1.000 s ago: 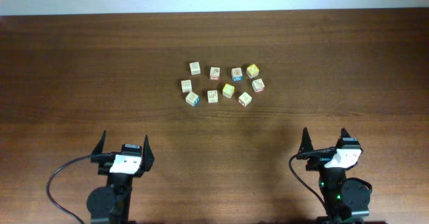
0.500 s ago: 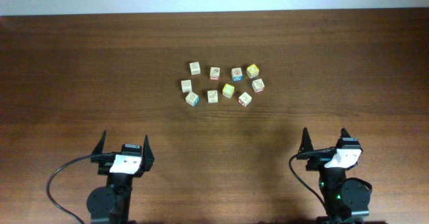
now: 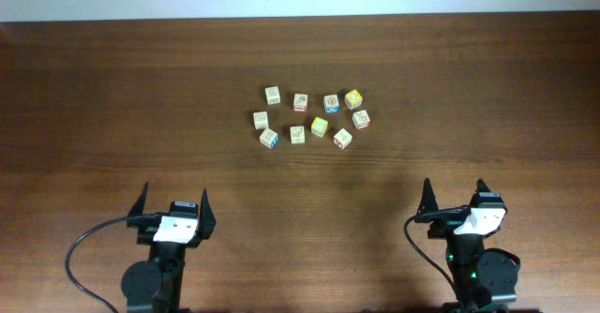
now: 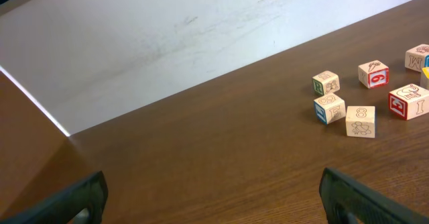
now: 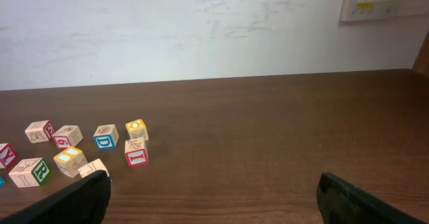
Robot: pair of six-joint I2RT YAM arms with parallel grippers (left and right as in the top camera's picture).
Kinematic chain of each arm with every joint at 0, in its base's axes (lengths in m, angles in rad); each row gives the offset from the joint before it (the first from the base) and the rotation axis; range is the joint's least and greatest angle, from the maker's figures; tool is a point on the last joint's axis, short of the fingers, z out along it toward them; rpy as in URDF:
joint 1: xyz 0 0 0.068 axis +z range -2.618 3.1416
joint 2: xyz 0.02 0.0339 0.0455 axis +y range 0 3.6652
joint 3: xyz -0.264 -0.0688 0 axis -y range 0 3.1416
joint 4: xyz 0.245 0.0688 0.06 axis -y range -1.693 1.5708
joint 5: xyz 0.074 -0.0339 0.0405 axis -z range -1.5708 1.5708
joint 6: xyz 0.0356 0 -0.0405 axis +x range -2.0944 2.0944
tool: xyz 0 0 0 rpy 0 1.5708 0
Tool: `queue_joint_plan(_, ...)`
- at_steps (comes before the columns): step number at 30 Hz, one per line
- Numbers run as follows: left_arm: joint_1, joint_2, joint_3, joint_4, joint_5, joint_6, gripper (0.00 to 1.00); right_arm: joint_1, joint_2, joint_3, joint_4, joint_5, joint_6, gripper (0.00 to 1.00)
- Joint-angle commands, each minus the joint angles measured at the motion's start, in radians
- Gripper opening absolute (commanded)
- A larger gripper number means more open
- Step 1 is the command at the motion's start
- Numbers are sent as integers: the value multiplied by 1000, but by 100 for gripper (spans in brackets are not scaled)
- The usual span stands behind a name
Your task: Rotate 4 blocks
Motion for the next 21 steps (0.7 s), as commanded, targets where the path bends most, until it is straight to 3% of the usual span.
queue_joint_plan(1,6,-10,-7,-2,-14,16,99,-6,-8,-9,-3,-2,-4,98)
queue_joint_plan(21,6,-9,-7,-1,-14,15,99,-6,-8,-9,9,-2,-4,98)
